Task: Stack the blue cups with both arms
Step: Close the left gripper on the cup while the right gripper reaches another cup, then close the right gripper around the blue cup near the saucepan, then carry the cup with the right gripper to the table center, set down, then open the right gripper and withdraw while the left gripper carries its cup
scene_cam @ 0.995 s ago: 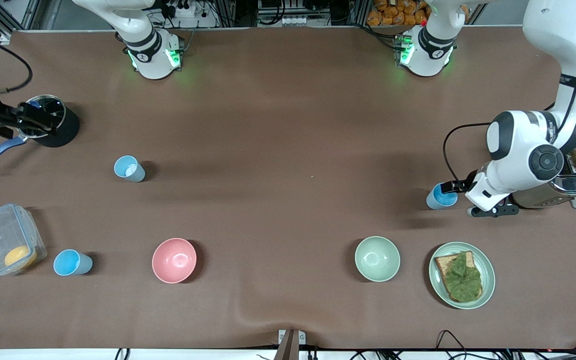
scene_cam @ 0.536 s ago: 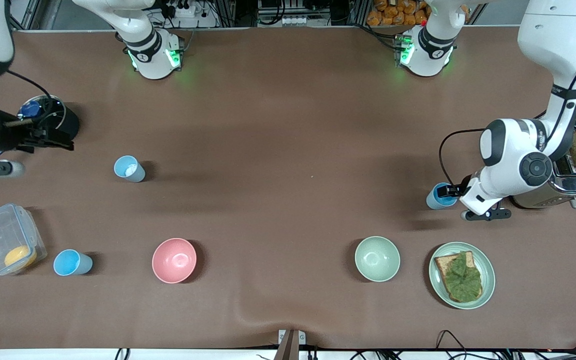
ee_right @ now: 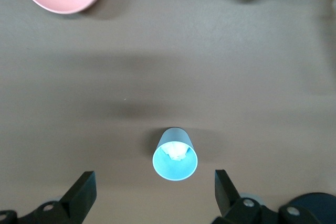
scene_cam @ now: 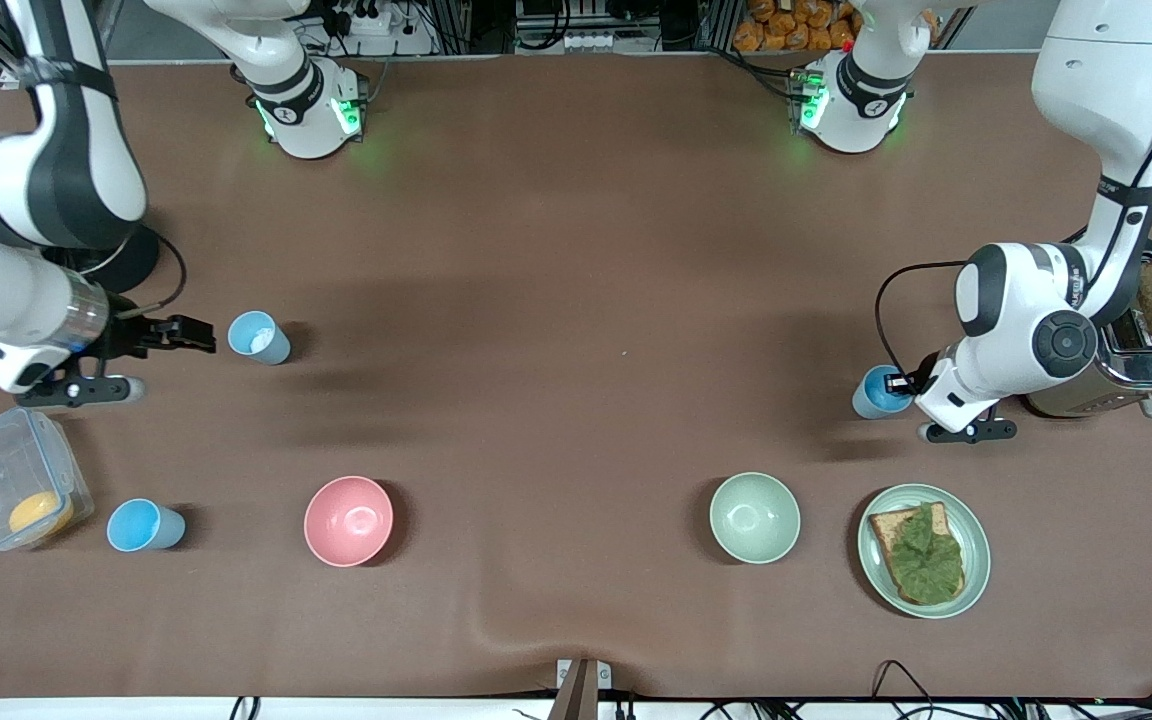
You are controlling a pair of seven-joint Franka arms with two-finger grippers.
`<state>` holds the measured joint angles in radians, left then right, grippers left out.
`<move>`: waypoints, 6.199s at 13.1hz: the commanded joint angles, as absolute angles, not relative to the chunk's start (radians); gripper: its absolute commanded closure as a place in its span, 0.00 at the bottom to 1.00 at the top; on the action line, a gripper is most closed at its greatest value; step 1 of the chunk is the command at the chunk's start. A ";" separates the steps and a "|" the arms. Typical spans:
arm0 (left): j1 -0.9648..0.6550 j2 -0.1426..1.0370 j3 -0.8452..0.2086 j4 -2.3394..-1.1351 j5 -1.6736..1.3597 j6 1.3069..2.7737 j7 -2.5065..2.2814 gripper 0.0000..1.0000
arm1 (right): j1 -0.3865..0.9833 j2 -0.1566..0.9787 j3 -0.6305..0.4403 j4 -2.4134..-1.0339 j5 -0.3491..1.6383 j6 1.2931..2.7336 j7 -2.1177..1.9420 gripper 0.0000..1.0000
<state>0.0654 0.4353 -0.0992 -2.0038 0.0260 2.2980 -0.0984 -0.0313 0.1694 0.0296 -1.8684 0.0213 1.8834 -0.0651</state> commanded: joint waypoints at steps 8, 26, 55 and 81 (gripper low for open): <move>0.069 0.431 -0.101 -1.982 0.011 2.301 -0.103 1.00 | -0.178 0.114 0.031 -2.247 0.035 2.227 -0.279 0.00; 0.069 0.442 -0.101 -1.980 0.009 2.299 -0.103 1.00 | -0.163 0.193 0.032 -2.384 0.093 2.442 -0.299 0.44; 0.064 0.433 -0.103 -1.956 0.011 2.289 -0.103 1.00 | 0.696 0.532 0.028 -1.738 0.155 2.292 0.715 1.00; -0.342 0.469 -0.423 -1.560 -0.026 2.035 -0.897 1.00 | 0.261 0.174 0.017 -1.582 0.127 1.655 0.321 0.00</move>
